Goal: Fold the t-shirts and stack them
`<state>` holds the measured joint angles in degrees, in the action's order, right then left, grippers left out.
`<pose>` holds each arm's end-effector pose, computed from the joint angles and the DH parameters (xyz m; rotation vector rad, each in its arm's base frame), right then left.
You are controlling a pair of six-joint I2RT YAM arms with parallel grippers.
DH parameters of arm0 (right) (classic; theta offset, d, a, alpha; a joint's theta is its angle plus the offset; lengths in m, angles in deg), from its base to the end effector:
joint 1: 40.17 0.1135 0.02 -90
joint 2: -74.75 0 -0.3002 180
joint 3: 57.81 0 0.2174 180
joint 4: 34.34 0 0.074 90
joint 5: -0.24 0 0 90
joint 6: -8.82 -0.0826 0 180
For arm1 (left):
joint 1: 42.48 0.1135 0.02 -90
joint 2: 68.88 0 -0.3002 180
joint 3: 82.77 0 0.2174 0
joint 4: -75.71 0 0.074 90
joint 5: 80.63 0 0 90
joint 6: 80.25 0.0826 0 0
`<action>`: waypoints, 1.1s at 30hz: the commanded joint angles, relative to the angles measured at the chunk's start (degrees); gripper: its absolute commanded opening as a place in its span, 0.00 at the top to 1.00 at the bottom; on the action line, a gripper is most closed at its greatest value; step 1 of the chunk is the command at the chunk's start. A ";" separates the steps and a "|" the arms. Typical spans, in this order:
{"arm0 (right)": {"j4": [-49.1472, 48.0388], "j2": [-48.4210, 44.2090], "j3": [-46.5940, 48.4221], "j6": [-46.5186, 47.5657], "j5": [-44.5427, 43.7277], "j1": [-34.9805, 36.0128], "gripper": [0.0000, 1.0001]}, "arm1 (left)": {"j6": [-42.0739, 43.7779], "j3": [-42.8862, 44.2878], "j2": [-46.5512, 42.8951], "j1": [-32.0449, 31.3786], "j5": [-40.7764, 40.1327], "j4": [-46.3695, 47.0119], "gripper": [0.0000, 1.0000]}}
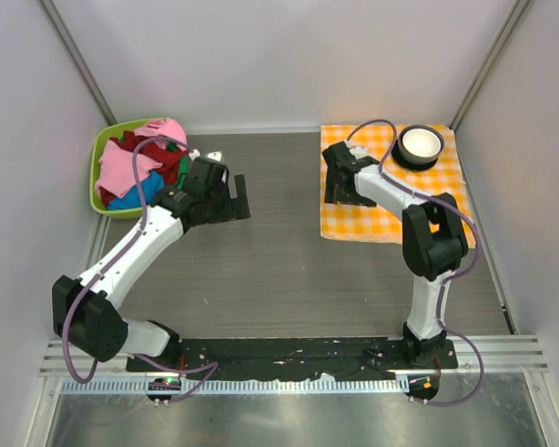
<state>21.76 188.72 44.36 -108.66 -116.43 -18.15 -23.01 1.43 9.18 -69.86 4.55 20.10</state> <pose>0.3943 0.1195 0.2064 0.2423 2.5727 -0.3446 0.2479 -0.1206 0.3117 -0.1539 2.4599 -0.3661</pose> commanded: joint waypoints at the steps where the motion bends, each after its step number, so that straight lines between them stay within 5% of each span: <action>1: -2.62 -12.45 2.79 1.47 -4.00 7.05 0.00 | 2.08 10.02 1.64 0.57 -8.97 -3.37 0.00; 9: -7.29 -22.21 -0.62 2.79 -1.63 19.98 0.00 | -0.11 23.12 14.28 13.73 -5.99 -2.41 0.00; 13: -11.06 -24.59 -6.42 2.27 -2.33 25.25 0.00 | -4.14 26.65 18.00 21.04 -13.78 -1.63 0.00; 21: -15.37 -26.35 -16.53 0.50 0.04 29.91 0.00 | -10.66 23.23 20.73 30.53 -20.40 4.08 0.02; 33: -16.61 -25.03 -19.26 0.68 -0.57 33.17 0.00 | -10.05 23.93 27.14 36.33 -18.39 8.82 0.15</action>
<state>7.92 164.37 25.89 -107.20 -116.21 14.79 -33.30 24.76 35.04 -35.17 -14.03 23.46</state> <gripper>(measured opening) 0.996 0.871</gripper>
